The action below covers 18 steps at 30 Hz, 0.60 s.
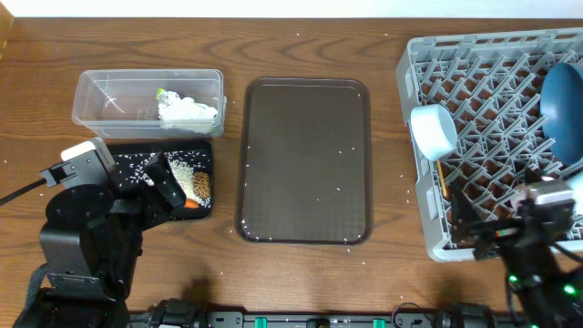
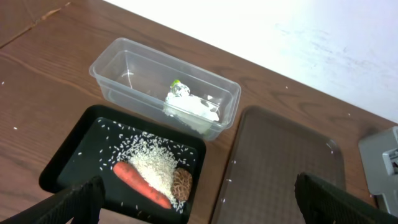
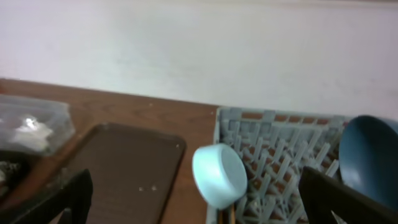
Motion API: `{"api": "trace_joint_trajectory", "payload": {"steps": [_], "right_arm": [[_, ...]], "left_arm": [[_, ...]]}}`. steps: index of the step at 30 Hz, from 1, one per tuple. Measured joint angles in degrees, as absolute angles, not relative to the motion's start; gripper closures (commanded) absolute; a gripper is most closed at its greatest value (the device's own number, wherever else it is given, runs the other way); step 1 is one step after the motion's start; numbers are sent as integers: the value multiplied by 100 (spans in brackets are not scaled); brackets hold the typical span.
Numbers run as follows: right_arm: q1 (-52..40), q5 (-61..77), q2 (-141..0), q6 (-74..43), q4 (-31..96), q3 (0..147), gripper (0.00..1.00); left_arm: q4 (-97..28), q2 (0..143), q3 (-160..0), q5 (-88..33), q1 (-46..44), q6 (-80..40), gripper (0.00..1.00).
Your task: Sort waste into correct bins and load items into the dishwasher rack
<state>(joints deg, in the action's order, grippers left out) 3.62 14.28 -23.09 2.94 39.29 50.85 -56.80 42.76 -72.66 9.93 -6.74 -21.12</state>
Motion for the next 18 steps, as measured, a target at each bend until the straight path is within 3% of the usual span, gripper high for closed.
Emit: {"api": "trace_joint_trajectory", "payload": {"steps": [18], "right_arm": [[355,1382,-132,552,1500,847,1]], "left_arm": [[-5682,4276,-7266,1033,-674,-2112,2]]}}
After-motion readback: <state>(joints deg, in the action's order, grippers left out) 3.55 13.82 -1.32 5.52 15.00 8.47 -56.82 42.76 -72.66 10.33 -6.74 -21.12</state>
